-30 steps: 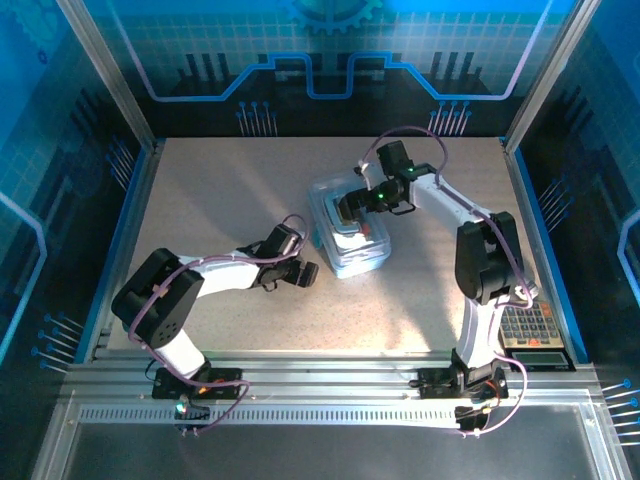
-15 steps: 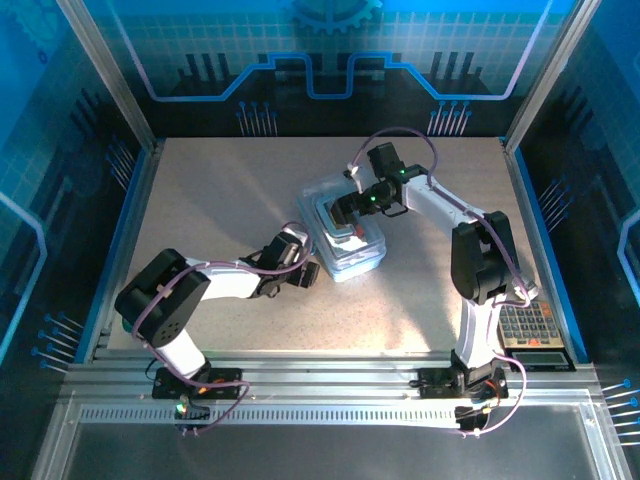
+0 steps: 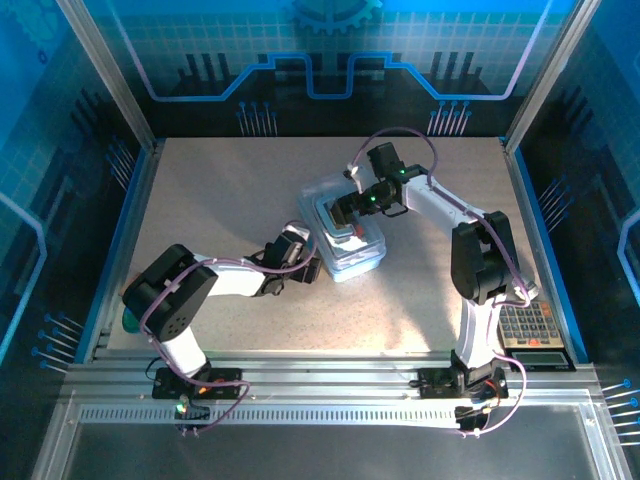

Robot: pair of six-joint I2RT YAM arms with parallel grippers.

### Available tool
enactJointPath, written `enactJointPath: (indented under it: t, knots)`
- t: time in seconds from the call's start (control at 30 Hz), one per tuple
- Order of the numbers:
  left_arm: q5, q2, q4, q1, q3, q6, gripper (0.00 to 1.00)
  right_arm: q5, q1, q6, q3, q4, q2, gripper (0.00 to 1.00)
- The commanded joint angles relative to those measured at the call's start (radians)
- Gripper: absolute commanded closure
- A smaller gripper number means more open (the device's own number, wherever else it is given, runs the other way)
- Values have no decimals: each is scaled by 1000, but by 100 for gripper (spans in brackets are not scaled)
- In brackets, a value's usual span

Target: Pack the tool kit

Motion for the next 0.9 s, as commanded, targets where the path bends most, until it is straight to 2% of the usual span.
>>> enactJointPath:
  t: [0.0, 0.67, 0.87]
  knots:
    - [-143, 39, -28, 15, 29, -40, 1, -25, 41, -39, -51, -149, 44, 0]
    - [-183, -95, -96, 15, 3, -58, 1, -42, 31, -43, -69, -138, 39, 0]
    - [-54, -119, -25, 15, -33, -2, 1, -47, 28, -41, -75, -133, 39, 0]
